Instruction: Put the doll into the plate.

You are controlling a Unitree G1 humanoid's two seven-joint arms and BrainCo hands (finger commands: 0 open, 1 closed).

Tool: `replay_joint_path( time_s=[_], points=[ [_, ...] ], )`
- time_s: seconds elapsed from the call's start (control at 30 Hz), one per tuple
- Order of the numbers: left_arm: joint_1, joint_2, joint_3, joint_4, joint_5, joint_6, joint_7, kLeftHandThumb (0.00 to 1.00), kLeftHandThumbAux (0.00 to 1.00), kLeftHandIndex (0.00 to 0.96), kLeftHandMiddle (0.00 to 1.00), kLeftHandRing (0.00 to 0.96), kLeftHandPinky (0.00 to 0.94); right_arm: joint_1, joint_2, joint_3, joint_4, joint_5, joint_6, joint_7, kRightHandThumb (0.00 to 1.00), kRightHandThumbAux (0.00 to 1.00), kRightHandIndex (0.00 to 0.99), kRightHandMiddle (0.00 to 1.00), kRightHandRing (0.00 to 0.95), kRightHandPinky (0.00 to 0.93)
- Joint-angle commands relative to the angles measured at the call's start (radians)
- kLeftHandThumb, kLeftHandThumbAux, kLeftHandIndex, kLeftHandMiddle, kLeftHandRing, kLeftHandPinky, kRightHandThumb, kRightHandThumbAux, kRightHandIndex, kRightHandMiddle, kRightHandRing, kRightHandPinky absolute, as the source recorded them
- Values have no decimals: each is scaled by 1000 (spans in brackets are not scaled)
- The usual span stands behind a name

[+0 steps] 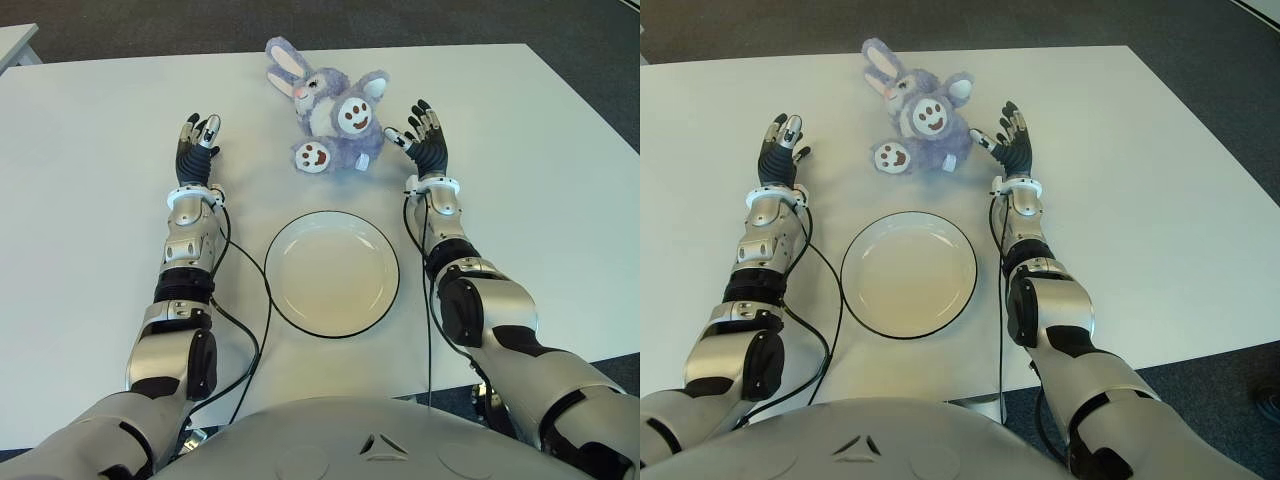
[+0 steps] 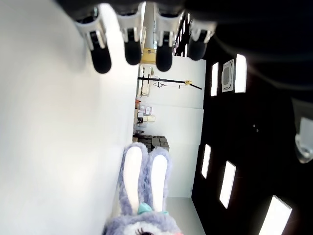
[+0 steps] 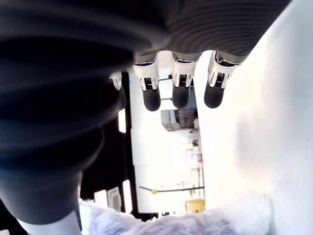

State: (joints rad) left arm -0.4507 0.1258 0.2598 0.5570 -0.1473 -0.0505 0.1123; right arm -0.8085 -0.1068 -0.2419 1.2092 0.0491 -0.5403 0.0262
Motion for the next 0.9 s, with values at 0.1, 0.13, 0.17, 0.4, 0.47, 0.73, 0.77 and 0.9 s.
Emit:
replay_joint_path(
  time_s=[0.1, 0.13, 0.17, 0.4, 0.47, 0.73, 0.77, 0.9],
  points=[
    [26, 0, 4, 20, -2, 35, 0, 0, 455, 0, 116, 83, 0, 38, 9, -7, 10, 17, -2, 4, 30, 819, 15, 16, 22, 59],
    [25, 1, 4, 21, -1, 36, 0, 0, 455, 0, 116, 83, 0, 38, 9, -8, 9, 18, -3, 5, 31, 819, 15, 16, 22, 59],
    [25, 1, 4, 21, -1, 37, 0, 0, 455, 0, 117, 84, 0, 38, 9, -8, 8, 19, -3, 5, 32, 818, 15, 15, 21, 57],
    [25, 2, 2, 24, -1, 35, -5, 0, 453, 0, 111, 78, 0, 38, 10, -12, 2, 27, -12, 13, 43, 816, 17, 16, 22, 55],
    [25, 3, 2, 24, -1, 34, -6, 0, 452, 0, 110, 77, 0, 38, 10, -12, 1, 28, -15, 14, 47, 814, 16, 17, 22, 54],
    [25, 3, 2, 25, -2, 34, -6, 0, 446, 0, 115, 81, 0, 43, 4, -6, -12, 20, -33, 13, 49, 770, 4, 21, 19, 19],
    [25, 3, 2, 25, -2, 34, -6, 0, 446, 0, 115, 81, 0, 43, 4, -6, -12, 20, -34, 13, 48, 768, 3, 21, 18, 16],
    [24, 3, 2, 25, -1, 37, -4, 0, 444, 0, 118, 84, 0, 49, 1, 6, -26, 7, -45, 0, 37, 719, 0, 16, 4, 0]
  ],
)
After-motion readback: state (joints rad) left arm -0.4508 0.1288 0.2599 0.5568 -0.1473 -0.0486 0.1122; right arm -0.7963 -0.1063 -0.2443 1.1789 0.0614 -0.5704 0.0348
